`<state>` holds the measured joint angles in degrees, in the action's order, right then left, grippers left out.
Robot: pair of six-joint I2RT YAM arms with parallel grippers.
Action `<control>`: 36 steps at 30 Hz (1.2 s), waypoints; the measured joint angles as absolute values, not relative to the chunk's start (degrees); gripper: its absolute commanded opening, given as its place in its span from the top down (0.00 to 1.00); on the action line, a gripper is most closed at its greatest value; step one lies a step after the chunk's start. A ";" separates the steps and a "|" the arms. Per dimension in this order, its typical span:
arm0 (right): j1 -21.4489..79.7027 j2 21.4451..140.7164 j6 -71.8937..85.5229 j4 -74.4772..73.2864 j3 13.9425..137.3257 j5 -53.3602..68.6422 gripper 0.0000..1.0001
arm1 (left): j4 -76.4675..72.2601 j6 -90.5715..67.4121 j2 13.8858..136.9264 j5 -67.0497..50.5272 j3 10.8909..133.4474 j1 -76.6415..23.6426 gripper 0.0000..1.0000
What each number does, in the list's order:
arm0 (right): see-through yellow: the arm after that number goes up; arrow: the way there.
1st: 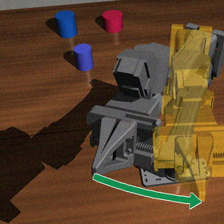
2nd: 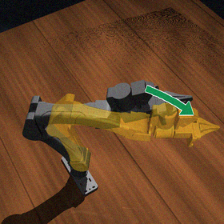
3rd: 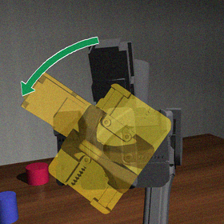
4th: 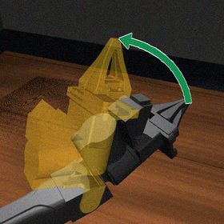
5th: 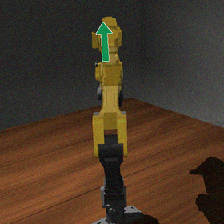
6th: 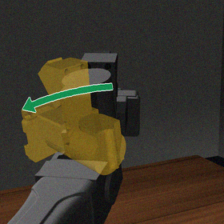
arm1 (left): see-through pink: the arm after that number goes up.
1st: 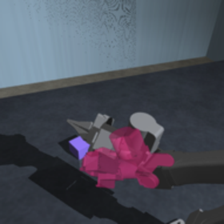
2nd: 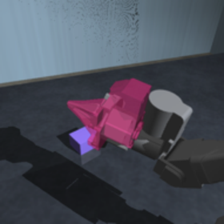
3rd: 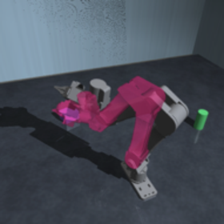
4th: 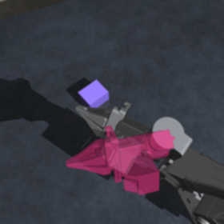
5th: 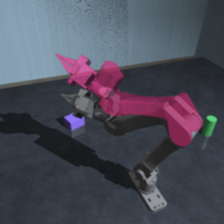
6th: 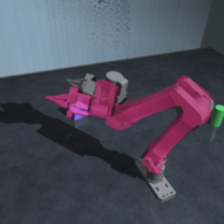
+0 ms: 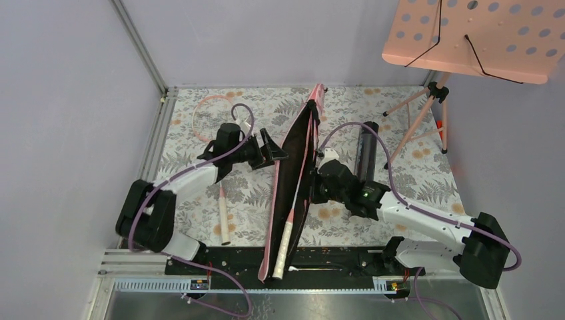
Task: Pack up the badminton gear
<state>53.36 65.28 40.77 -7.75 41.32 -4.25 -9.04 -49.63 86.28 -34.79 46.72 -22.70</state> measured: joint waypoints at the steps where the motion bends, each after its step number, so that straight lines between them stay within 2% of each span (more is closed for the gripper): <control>1: 53.36 65.14 40.36 -9.08 42.19 -4.47 1.00 | -7.38 -48.03 84.25 -33.30 46.41 -23.11 0.01; 8: 53.36 65.10 38.89 -12.86 42.81 -5.02 1.00 | -0.91 -39.81 69.36 -23.46 40.64 -31.16 0.01; 14: 53.36 65.12 37.89 -13.08 41.95 -5.02 1.00 | 2.72 -42.48 60.62 -16.05 26.59 -41.89 0.01; 20: 53.36 66.92 33.85 -17.47 44.91 -6.48 1.00 | 8.25 -45.12 50.94 -9.91 22.00 -44.01 0.01; 25: 53.36 72.29 27.46 -25.58 55.44 -9.61 1.00 | 16.93 -46.24 44.51 3.53 26.09 -44.23 0.01; 29: 53.36 73.28 23.44 -26.57 57.17 -10.41 1.00 | 25.41 -49.58 44.49 17.58 30.28 -42.24 0.01; 36: 53.36 73.43 17.82 -27.97 56.07 -11.49 1.00 | 26.13 -47.86 50.35 20.34 29.50 -25.78 0.01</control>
<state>53.36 73.43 17.82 -27.97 56.07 -11.49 26.13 -47.86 50.35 20.34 29.50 -25.78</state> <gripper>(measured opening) 0.047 0.987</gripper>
